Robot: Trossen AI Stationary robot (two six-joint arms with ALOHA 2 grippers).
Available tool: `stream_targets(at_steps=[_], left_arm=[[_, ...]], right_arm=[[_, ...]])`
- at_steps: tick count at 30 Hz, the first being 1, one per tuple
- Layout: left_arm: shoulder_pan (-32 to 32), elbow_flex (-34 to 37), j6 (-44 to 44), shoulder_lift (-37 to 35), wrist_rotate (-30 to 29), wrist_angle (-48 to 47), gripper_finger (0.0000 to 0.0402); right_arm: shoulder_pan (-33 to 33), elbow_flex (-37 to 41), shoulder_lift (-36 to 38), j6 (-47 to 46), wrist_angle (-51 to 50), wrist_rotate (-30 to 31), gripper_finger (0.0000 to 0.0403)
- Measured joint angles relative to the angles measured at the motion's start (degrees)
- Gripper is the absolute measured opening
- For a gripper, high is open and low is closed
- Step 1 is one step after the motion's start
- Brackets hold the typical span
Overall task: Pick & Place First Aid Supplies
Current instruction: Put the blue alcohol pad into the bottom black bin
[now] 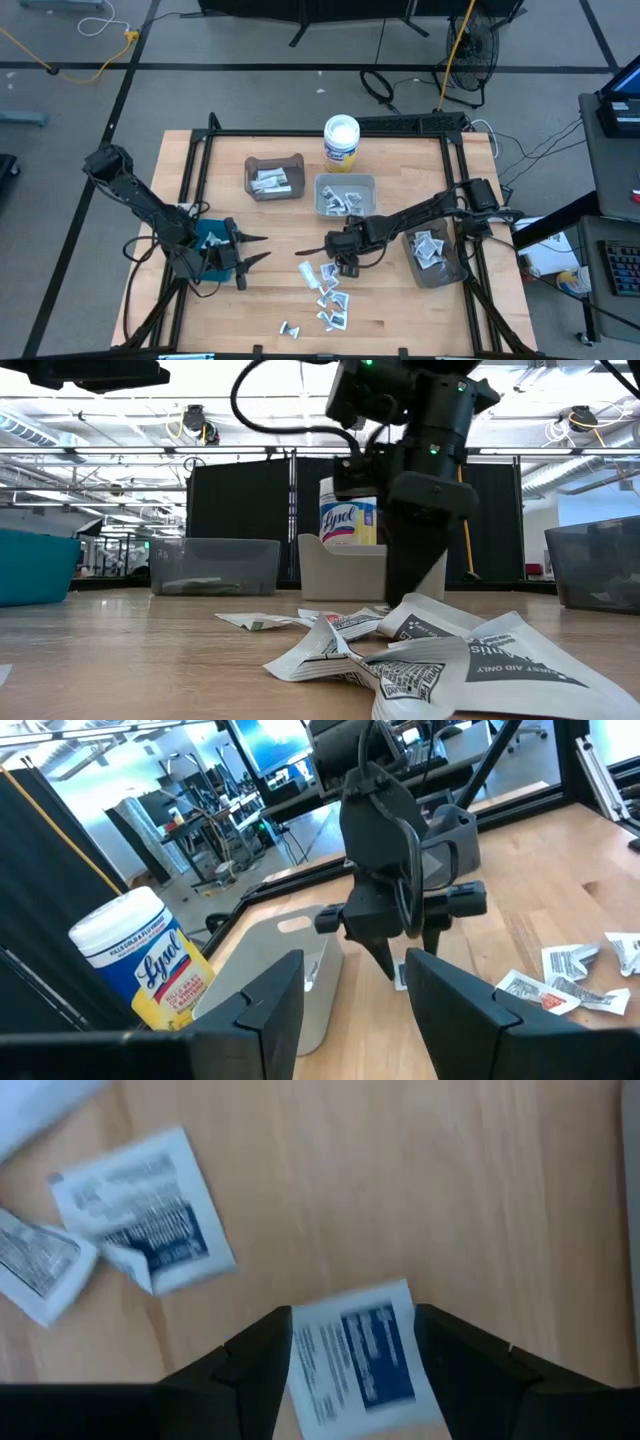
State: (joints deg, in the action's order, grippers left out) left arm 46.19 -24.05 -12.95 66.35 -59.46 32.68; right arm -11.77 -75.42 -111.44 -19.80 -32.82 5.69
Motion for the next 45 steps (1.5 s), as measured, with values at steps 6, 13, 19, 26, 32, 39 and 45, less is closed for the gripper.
stream_targets(at_steps=[6,13,19,26,32,39,45], left_arm=[[0.00,0.00,0.26,0.00,0.02,-0.13,0.0182],[0.00,0.00,0.39,0.00,0.02,-0.17,0.0182],[0.00,0.00,0.38,0.00,0.02,-0.17,0.0182],[0.00,0.00,0.37,0.01,0.02,-0.45,0.0182],[0.00,0.00,0.37,0.00,0.02,-0.43,0.0182],[-0.04,0.00,0.87,0.00,0.02,-1.20,0.0182],[-0.04,0.00,0.98,0.00,0.02,-1.18,0.0182]], right_arm=[[-0.76,-0.07,0.09,-0.27,-4.48,-1.55,0.0211],[-1.62,-0.09,0.17,0.90,-6.13,-3.40,0.0237],[-1.62,-0.22,0.22,-0.23,-9.28,-7.20,0.0280],[-1.86,-0.26,0.29,-1.23,-11.73,-8.79,0.0300],[-1.86,-0.26,0.29,-2.05,-12.21,-8.67,0.0272],[-2.08,1.10,0.40,-3.63,-9.72,-5.89,0.0226],[-2.23,4.27,0.53,-5.85,-6.62,-5.65,0.0195]])
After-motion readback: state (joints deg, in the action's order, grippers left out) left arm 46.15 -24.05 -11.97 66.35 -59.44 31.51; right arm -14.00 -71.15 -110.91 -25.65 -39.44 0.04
